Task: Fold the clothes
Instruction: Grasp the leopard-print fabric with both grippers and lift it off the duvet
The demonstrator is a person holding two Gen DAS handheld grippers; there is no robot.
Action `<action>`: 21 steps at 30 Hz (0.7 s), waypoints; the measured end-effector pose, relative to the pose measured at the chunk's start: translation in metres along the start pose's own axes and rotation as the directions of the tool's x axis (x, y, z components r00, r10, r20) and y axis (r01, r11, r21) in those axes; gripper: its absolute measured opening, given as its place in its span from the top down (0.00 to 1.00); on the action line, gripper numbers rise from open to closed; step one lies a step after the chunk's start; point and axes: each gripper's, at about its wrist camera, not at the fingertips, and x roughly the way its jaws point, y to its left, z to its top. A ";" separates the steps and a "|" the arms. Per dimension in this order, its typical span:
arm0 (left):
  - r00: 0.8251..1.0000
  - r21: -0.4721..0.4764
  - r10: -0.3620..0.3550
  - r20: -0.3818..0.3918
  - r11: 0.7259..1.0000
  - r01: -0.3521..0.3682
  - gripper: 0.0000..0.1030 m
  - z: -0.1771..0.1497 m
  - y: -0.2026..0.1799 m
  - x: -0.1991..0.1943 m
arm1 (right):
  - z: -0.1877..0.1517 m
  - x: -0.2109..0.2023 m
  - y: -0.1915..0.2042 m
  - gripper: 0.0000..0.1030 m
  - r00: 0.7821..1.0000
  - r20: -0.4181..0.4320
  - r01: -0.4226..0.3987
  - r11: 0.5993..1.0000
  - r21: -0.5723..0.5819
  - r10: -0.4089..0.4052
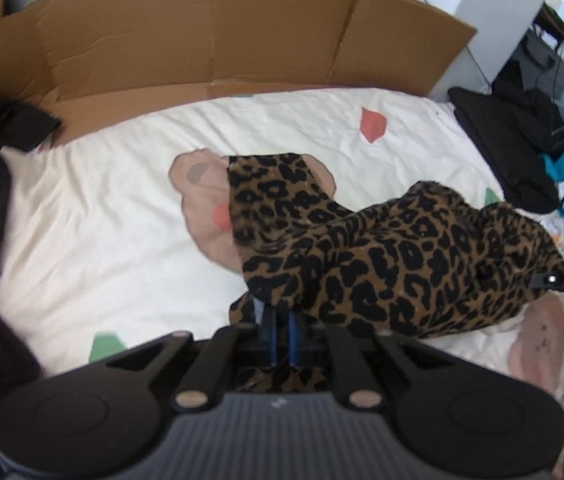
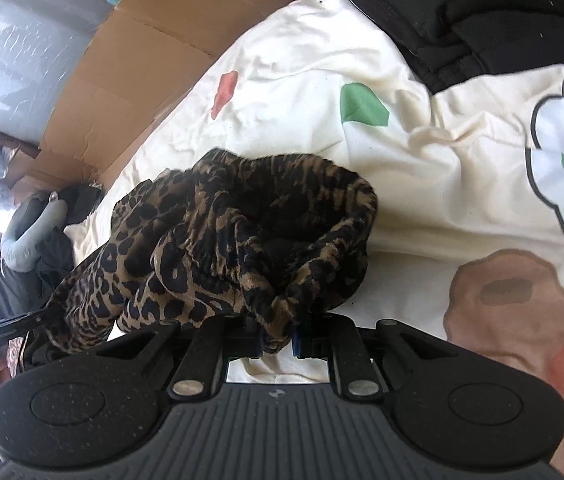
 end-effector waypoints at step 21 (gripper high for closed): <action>0.998 -0.237 0.046 -0.045 0.970 -0.055 0.95 -0.083 0.015 -0.122 | -0.001 -0.038 0.044 0.91 0.997 -0.053 -0.066 0.986 -0.152 0.059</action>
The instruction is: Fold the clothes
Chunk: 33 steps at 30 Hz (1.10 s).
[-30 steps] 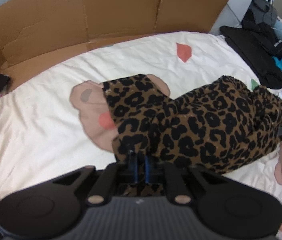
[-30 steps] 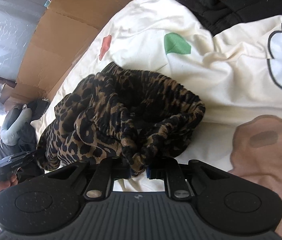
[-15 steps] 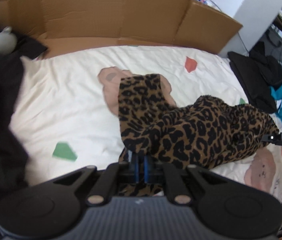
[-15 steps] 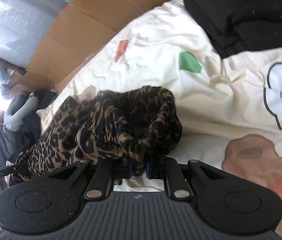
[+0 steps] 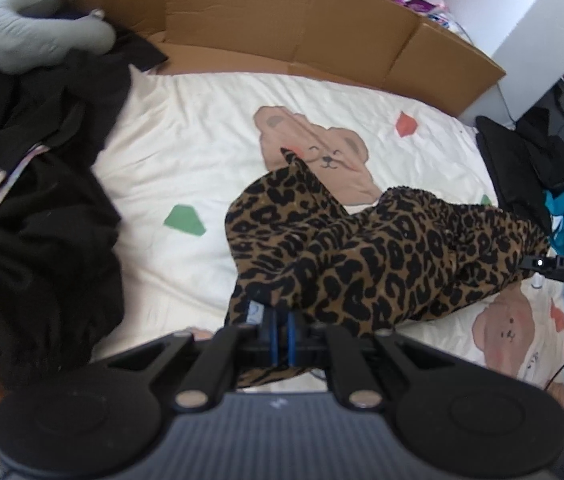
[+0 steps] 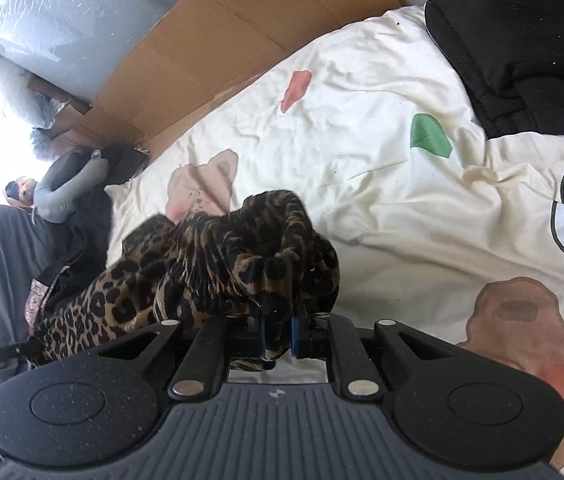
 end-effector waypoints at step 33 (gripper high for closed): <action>0.983 -0.129 -0.024 -0.184 0.992 0.000 0.95 -0.092 0.019 0.074 | -0.014 0.008 -0.054 0.91 0.969 -0.108 0.227 0.972 0.051 -0.221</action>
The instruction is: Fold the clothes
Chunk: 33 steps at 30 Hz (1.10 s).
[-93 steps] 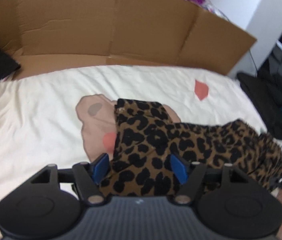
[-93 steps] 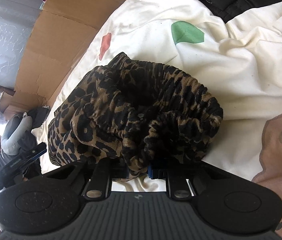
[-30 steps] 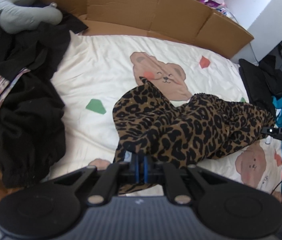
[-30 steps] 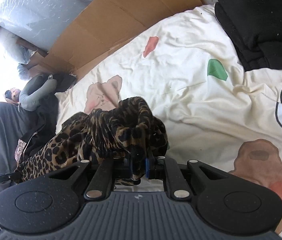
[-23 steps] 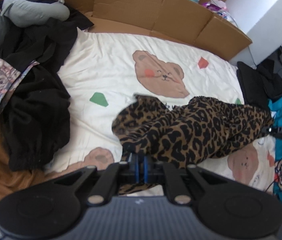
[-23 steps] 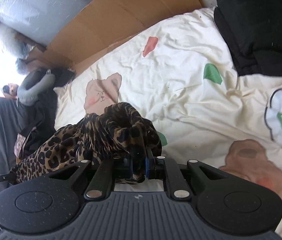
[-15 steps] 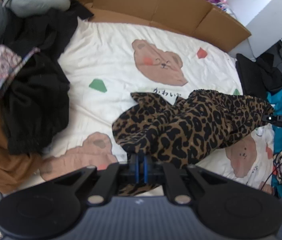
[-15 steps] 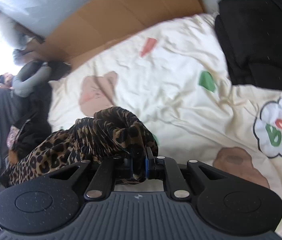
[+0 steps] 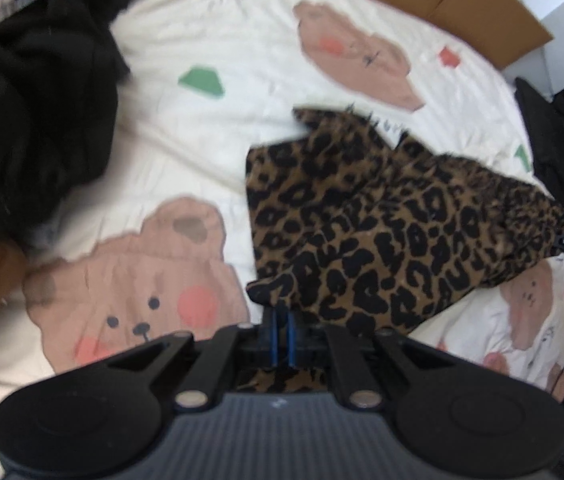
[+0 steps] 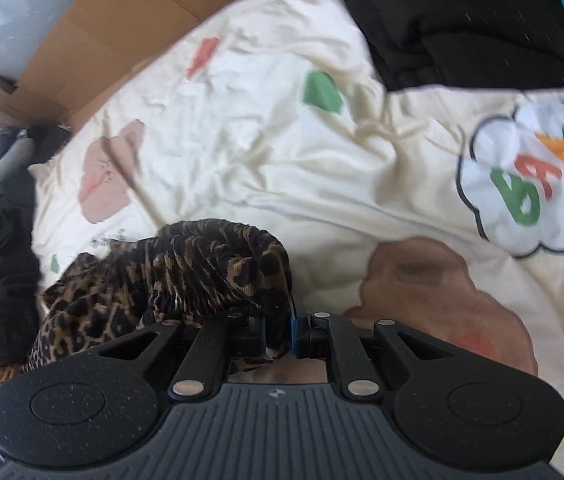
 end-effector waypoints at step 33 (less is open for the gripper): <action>0.998 0.183 -0.062 -0.029 0.981 0.067 0.67 0.100 -0.063 0.025 | -0.025 0.027 -0.026 0.91 1.000 -0.022 0.015 1.000 0.020 -0.015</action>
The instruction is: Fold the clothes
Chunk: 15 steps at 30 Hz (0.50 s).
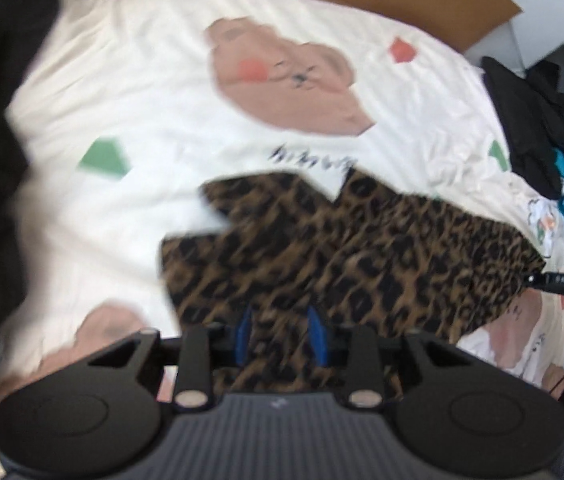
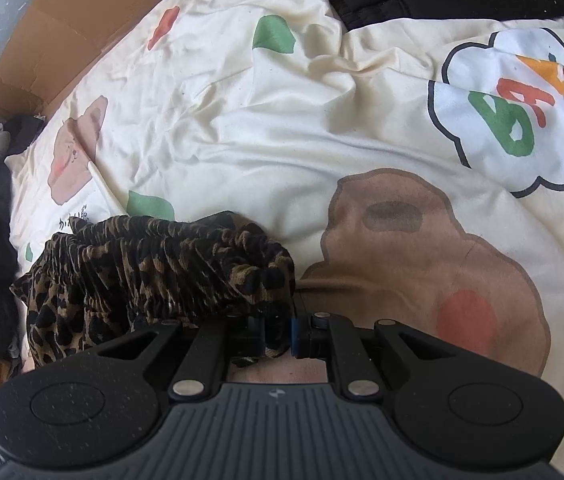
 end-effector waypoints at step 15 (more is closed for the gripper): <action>0.994 0.067 -0.108 -0.001 0.992 0.108 0.61 0.047 -0.046 0.091 | 0.000 0.000 -0.001 0.91 1.000 0.004 -0.006 1.000 -0.008 0.006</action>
